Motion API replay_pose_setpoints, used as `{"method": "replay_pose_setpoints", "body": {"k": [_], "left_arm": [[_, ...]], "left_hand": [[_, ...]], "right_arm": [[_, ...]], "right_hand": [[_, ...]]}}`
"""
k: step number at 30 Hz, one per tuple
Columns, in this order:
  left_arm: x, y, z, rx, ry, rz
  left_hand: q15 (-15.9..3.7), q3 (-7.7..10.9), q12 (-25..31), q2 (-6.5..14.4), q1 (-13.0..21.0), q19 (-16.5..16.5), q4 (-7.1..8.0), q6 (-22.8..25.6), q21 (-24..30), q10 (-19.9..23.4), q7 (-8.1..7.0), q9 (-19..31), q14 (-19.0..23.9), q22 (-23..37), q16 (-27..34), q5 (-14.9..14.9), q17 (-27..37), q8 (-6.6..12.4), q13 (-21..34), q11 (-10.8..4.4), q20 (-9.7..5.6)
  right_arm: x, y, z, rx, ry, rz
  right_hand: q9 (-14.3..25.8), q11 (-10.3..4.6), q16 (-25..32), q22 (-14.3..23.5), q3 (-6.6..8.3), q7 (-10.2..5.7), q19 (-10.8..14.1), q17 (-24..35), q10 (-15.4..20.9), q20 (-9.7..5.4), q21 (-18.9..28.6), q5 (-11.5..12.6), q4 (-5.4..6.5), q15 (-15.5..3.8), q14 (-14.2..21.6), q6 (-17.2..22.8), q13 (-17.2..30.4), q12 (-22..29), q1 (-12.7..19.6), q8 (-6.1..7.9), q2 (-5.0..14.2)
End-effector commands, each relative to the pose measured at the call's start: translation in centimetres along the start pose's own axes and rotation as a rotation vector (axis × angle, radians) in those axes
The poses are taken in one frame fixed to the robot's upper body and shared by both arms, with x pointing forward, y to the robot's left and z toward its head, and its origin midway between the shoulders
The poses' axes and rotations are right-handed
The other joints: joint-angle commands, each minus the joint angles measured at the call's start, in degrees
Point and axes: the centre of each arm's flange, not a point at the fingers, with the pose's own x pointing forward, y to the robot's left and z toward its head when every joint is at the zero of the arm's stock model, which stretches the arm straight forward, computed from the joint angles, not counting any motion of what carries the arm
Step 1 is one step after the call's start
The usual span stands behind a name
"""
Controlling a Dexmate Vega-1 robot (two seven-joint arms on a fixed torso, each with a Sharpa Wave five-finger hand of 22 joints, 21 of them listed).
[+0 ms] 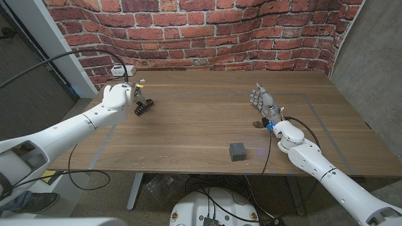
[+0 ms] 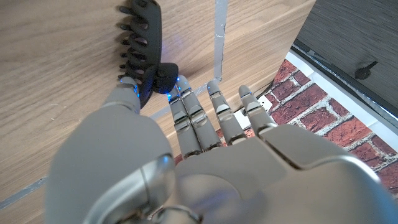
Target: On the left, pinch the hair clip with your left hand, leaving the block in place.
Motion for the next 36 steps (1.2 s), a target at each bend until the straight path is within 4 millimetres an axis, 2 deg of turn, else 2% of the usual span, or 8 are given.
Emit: {"method": "replay_pose_setpoints", "body": {"k": [1,12,18,19,22,25,32,36], "left_arm": [[0.2,-0.1,0.5,0.028,-0.002,-0.022],[-0.3,0.1,0.4,0.041,0.007,-0.028],[-0.5,0.3,0.0,0.043,0.016,-0.032],[-0.7,0.4,0.0,0.047,0.016,-0.028],[-0.8,0.5,-0.1,0.049,0.015,-0.029],[-1.0,0.7,-0.2,0.036,0.015,-0.028],[-1.5,0.9,-0.3,-0.009,0.005,-0.005],[-1.9,1.1,-0.4,-0.047,-0.008,0.025]], "left_hand": [[-6.17,0.04,0.02,-0.09,-0.51,-0.27,0.58,-1.08,-0.05,-1.1,-0.3,0.18,-0.84,0.22,0.03,0.3,0.19,-0.13,0.08,-0.02,0.42],[-6.0,-0.93,-0.22,-0.98,-2.18,-0.66,1.26,-4.26,0.01,-4.43,-0.08,0.21,-2.41,0.22,0.03,0.45,0.21,-0.28,-0.13,0.13,0.86],[-5.05,-1.63,-0.37,-1.27,-3.56,-2.16,1.98,-8.48,-0.15,-10.41,-0.81,0.34,-5.3,0.24,-0.07,1.2,0.27,-0.27,-0.16,0.31,1.22],[-4.42,-1.83,-0.45,-1.28,-3.92,-2.88,2.19,-10.93,-0.17,-13.51,-0.82,0.38,-7.01,0.26,-0.26,1.43,0.31,-0.42,-0.08,0.53,1.56],[-3.79,-2.29,-0.3,-1.44,-4.68,-4.15,2.58,-14.84,-0.3,-17.3,-0.5,0.47,-9.14,0.25,-0.19,1.7,0.37,-0.52,0.13,1.34,2.25],[-3.09,-3.01,-0.26,-1.62,-6.08,-4.96,3.33,-17.62,-0.28,-20.4,-0.12,0.55,-10.78,0.26,-0.09,1.85,0.48,-0.45,0.22,1.33,2.53],[-2.1,-6.16,0.44,-1.94,-13.26,-6.33,7.28,-22.24,-0.15,-24.05,1.09,0.77,-13.36,0.31,0.31,1.7,0.73,-0.1,0.21,3.22,2.7],[-1.64,-7.0,0.63,-2.01,-15.15,-6.59,8.24,-22.87,-0.11,-24.55,1.61,0.79,-13.77,0.33,0.4,1.68,0.77,0.04,0.21,3.82,2.71]], "right_arm": [[-0.3,-0.1,-0.3,0.006,0.001,-0.005],[-0.4,-0.1,-0.2,0.004,0.0,-0.006],[-0.4,0.0,-0.1,0.001,-0.001,-0.001],[-0.4,0.0,-0.1,0.0,-0.001,-0.001],[-0.4,0.0,-0.1,0.001,-0.001,-0.001],[-0.5,0.1,0.0,-0.001,0.0,0.0],[-0.6,0.1,0.0,-0.004,-0.002,0.0],[-0.6,0.1,-0.1,-0.003,-0.002,-0.001]], "right_hand": [[0.28,0.07,-0.16,0.34,-0.17,-0.12,0.29,0.29,0.69,-0.08,-0.04,-0.06,0.22,0.05,0.4,0.22,0.16,-0.15,0.29,-0.14,0.2],[0.28,0.11,-0.17,0.35,-0.19,-0.19,0.34,0.29,0.71,-0.07,-0.11,-0.06,0.22,0.1,0.41,0.18,0.16,-0.16,0.3,-0.15,0.21],[0.28,0.1,-0.16,0.35,-0.19,-0.21,0.37,0.28,0.74,-0.05,-0.15,-0.06,0.21,0.09,0.45,0.23,0.16,-0.15,0.31,-0.13,0.22],[0.28,0.09,-0.17,0.35,-0.2,-0.22,0.39,0.29,0.83,-0.06,-0.15,-0.06,0.21,0.04,0.45,0.23,0.16,-0.12,0.31,-0.13,0.22],[0.28,0.08,-0.16,0.35,-0.21,-0.28,0.4,0.29,0.82,-0.01,-0.18,-0.07,0.22,0.01,0.47,0.25,0.16,-0.12,0.29,-0.12,0.22],[0.28,0.09,-0.15,0.36,-0.22,-0.29,0.42,0.29,0.83,0.0,-0.2,-0.07,0.22,0.04,0.51,0.29,0.16,-0.13,0.29,-0.1,0.21],[0.28,0.11,-0.13,0.36,-0.25,-0.37,0.48,0.29,0.83,0.02,-0.24,-0.08,0.23,0.1,0.59,0.36,0.16,-0.13,0.27,-0.08,0.21],[0.28,0.1,-0.16,0.36,-0.27,-0.41,0.48,0.3,0.85,0.0,-0.27,-0.08,0.24,0.04,0.54,0.4,0.16,-0.13,0.25,-0.06,0.2]]}}
